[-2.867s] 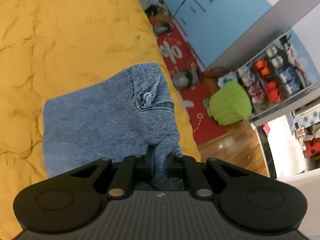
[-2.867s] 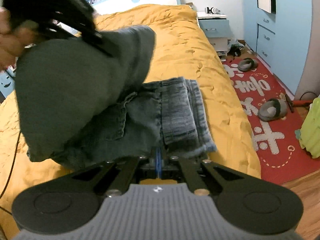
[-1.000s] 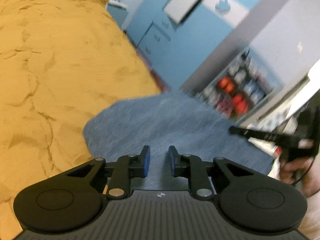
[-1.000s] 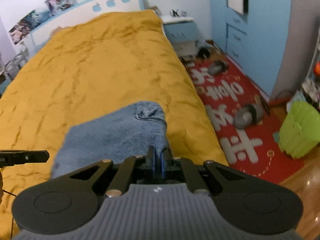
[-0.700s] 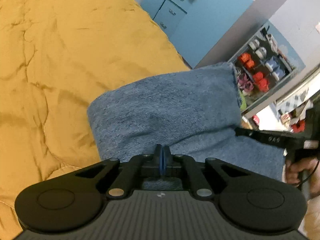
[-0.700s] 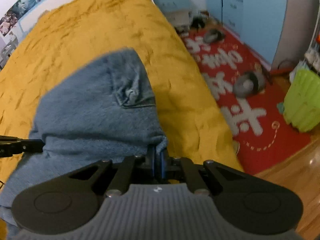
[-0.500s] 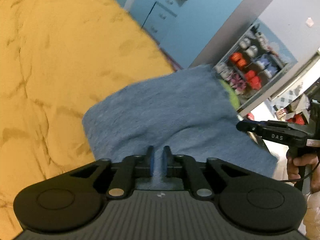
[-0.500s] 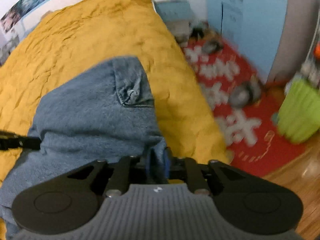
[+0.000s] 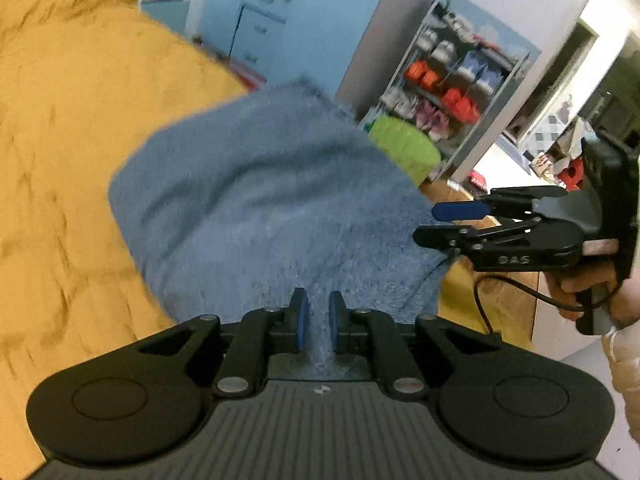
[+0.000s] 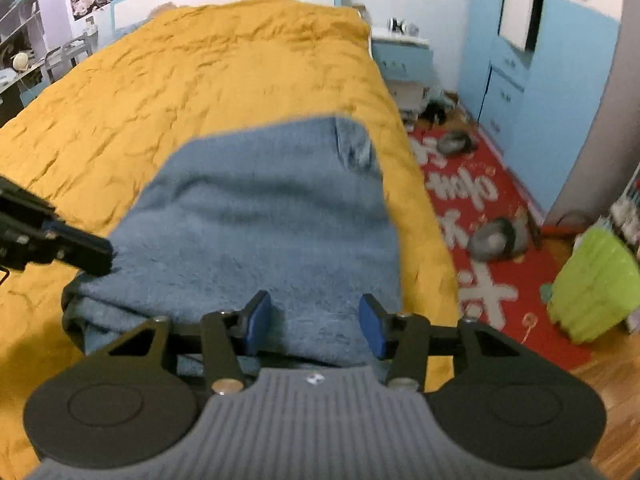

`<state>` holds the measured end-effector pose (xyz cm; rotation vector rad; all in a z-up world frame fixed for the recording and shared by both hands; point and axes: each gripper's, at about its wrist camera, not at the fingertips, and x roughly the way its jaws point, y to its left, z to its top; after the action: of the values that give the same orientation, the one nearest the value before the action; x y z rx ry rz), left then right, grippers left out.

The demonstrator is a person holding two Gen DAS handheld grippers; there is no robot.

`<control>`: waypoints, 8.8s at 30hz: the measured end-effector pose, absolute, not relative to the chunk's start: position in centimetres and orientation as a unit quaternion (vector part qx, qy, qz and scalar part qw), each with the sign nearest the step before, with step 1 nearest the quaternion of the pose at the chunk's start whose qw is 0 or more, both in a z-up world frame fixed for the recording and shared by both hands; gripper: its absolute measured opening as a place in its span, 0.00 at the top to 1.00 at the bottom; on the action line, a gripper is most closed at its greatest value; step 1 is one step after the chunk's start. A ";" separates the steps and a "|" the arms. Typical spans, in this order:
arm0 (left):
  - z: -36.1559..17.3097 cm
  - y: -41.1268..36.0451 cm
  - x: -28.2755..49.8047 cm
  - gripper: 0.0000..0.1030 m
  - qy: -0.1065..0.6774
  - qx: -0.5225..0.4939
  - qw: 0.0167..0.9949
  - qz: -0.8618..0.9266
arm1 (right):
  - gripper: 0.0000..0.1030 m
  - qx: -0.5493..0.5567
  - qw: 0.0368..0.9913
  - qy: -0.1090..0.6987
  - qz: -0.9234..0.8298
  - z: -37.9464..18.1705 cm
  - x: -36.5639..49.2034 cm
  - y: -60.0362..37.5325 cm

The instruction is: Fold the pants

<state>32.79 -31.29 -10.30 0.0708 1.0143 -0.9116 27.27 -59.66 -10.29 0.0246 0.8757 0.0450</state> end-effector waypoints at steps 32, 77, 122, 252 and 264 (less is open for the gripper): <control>-12.7 -30.3 29.9 0.81 0.501 0.009 0.779 -0.375 | 0.54 0.038 0.889 0.457 -0.020 -15.3 26.7 -59.9; -19.1 -23.7 43.8 0.65 0.506 -0.387 0.695 -0.333 | 0.67 0.394 0.792 0.424 0.193 -19.9 37.7 -71.6; -15.5 10.1 38.9 0.46 0.515 -0.276 0.781 -0.219 | 0.54 0.340 0.766 0.485 0.249 -18.5 37.6 -34.7; -4.0 -3.6 2.7 0.07 0.310 0.013 0.950 -0.026 | 0.20 0.006 0.945 0.313 0.094 -5.6 2.3 -21.0; -4.3 -3.7 2.5 0.07 0.308 0.020 0.951 -0.029 | 0.20 0.007 0.944 0.314 0.096 -5.7 2.3 -21.0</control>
<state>2.47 -3.72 -4.29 0.0412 0.6255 -0.0581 2.27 -20.96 -5.66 0.0146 0.6406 0.1957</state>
